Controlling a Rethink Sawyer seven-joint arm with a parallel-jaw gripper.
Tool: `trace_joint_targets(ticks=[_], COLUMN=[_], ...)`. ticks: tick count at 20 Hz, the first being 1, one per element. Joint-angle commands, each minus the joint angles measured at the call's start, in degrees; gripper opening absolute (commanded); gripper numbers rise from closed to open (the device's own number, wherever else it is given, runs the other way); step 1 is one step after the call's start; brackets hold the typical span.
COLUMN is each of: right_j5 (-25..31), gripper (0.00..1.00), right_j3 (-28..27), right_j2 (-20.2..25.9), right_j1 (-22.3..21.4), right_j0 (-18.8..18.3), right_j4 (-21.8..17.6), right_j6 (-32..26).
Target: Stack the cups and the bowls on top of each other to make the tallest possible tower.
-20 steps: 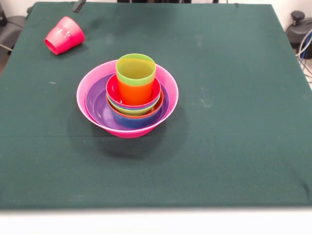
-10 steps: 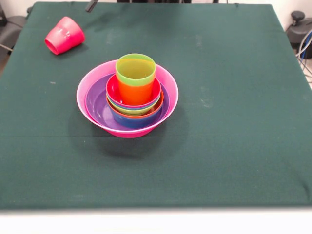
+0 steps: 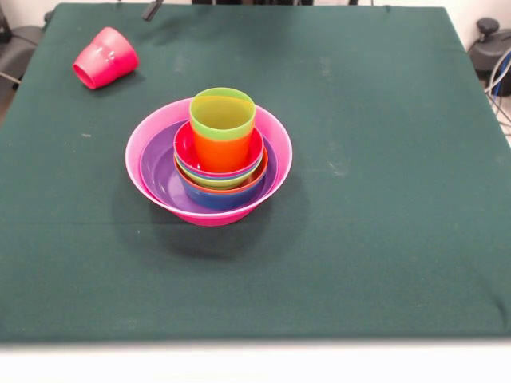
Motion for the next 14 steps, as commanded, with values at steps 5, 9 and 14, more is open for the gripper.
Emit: trace_joint_targets(ticks=[5,9,14], right_j5=[4.19,5.06,7.29], gripper=[1.0,1.0,1.0], right_j3=[-10.74,-12.08,-12.99], right_j2=[2.84,1.97,0.75], right_j1=[0.36,-0.27,-2.29], right_j0=[-1.77,-1.87,-2.18], right_j4=[-1.74,-2.14,-4.51], right_j6=[6.79,5.71,5.46])
